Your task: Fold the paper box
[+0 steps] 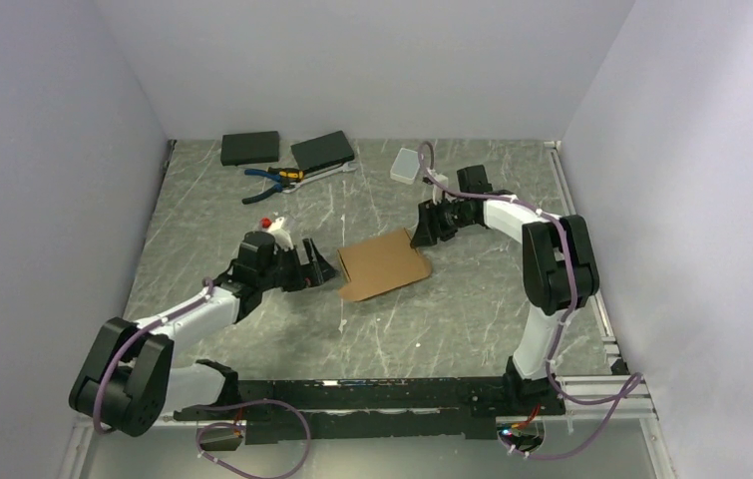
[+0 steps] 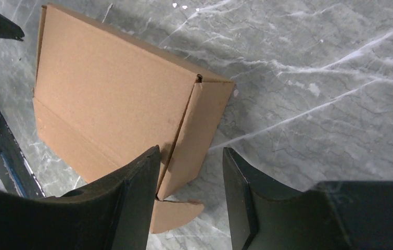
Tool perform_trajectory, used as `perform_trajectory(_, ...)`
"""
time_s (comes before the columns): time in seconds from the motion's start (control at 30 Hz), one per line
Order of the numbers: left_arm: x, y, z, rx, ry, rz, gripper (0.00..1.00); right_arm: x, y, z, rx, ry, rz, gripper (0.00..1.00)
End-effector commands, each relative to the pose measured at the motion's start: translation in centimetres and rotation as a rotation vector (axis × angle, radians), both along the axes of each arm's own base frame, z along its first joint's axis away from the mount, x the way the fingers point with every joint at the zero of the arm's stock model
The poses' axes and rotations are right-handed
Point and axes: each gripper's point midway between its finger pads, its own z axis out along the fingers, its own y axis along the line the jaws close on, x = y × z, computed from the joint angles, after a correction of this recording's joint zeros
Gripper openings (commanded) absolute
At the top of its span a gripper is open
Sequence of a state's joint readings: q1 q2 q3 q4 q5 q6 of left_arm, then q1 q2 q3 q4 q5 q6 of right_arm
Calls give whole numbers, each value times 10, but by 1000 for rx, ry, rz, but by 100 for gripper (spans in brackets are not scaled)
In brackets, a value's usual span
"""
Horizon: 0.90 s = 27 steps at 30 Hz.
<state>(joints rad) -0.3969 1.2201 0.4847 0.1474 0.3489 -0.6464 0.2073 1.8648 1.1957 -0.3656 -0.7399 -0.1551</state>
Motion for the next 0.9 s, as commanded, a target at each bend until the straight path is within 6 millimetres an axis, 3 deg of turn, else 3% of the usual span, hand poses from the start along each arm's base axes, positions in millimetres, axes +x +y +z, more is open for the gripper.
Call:
perform_trajectory(0.0,8,-11,27,-165,-58,14,95,11,9,11,45,-1,-2,50)
perform_trajectory(0.2,9,-21,22,-231,-7,-4,95,15,6,-3,21,34,-37,41)
perform_trajectory(0.37,13,-23,14,-265,56,35,95,14,4,-6,27,47,-55,21)
perform_trajectory(0.53,16,-28,6,-346,126,85,99,16,-1,-4,57,64,-85,11)
perform_trajectory(0.87,17,-51,-9,-450,239,92,100,16,-4,-7,98,104,-109,8)
